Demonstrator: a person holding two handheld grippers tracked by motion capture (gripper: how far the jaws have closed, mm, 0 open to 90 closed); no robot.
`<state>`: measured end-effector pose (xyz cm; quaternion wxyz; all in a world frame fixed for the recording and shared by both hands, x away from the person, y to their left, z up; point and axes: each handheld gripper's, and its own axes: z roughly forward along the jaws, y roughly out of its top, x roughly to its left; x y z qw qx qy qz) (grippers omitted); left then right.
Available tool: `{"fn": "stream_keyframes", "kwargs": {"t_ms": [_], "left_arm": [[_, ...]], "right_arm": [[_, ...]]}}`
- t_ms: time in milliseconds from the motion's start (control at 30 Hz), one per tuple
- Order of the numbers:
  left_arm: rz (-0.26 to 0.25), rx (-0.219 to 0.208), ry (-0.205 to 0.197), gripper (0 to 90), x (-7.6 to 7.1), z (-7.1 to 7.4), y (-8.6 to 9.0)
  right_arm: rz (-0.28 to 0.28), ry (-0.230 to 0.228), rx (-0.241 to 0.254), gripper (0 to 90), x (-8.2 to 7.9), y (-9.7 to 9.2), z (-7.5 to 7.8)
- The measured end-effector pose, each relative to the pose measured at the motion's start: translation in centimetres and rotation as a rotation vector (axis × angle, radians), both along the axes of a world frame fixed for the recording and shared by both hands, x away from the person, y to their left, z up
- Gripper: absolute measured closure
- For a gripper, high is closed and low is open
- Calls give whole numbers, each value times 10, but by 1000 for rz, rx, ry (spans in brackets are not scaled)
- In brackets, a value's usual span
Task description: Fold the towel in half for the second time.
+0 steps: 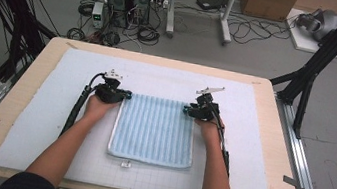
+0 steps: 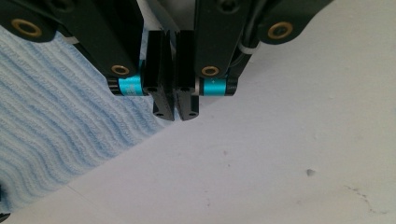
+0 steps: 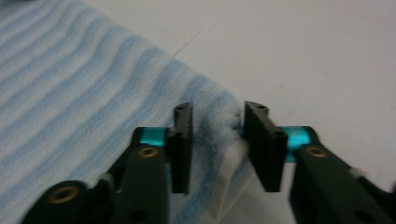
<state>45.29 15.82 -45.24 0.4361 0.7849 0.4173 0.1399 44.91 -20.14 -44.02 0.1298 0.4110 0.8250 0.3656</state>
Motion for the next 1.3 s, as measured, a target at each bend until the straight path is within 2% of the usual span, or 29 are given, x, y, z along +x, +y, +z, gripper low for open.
{"fn": "stream_keyframes", "kwargs": {"t_ms": [33, 100, 167, 267, 333, 400, 467, 500, 567, 600, 667, 733, 800, 867, 933, 1000, 1067, 1167, 1300], "left_arm": [[1, -2, 0, 860, 0, 0, 0], [-2, -5, 1, 862, 0, 0, 0], [-5, -9, 3, 865, 0, 0, 1], [13, -45, 19, 868, 1, 0, 4], [29, -76, 26, 868, 3, 1, 7], [45, -119, 2, 869, 4, 4, 9], [61, -159, -49, 869, 5, 9, 11], [62, -166, -69, 869, 5, 11, 12], [41, -152, -82, 869, 4, 13, 12], [34, -159, -77, 869, 4, 13, 13], [32, -206, -48, 868, 3, 15, 18], [26, -235, -45, 868, 0, 17, 20], [0, -233, -42, 867, -4, 22, 19], [-28, -215, -68, 867, -10, 29, 17], [-37, -236, -115, 867, -17, 36, 18], [-48, -244, -125, 867, -23, 41, 20], [-57, -252, -138, 867, -30, 43, 21], [-75, -228, -166, 867, -41, 45, 23], [-93, -234, -190, 867, -60, 44, 25]], "right_arm": [[1, -5, 3, 787, 0, 0, 1], [5, -23, -10, 832, -1, 0, 3], [2, -37, -12, 847, -1, 0, 3], [2, -38, -12, 851, -1, 0, 4], [-7, -57, -1, 852, 0, -1, 5], [-30, -85, 23, 852, 0, -3, 9], [-54, -114, 47, 852, 2, -5, 14], [-62, -127, 63, 852, 3, -5, 16], [-72, -137, 75, 852, 3, -5, 19], [-67, -145, 69, 852, 3, -4, 19], [-55, -138, 71, 852, 2, -5, 19], [-48, -142, 78, 852, -1, -6, 20], [-37, -149, 90, 851, -4, -7, 23], [-21, -152, 96, 852, -8, -10, 25], [-9, -162, 107, 851, -13, -14, 27], [-7, -159, 135, 851, -18, -17, 29], [-1, -163, 160, 850, -24, -20, 31], [11, -172, 194, 850, -36, -21, 33], [36, -185, 208, 850, -52, -23, 35]]}}
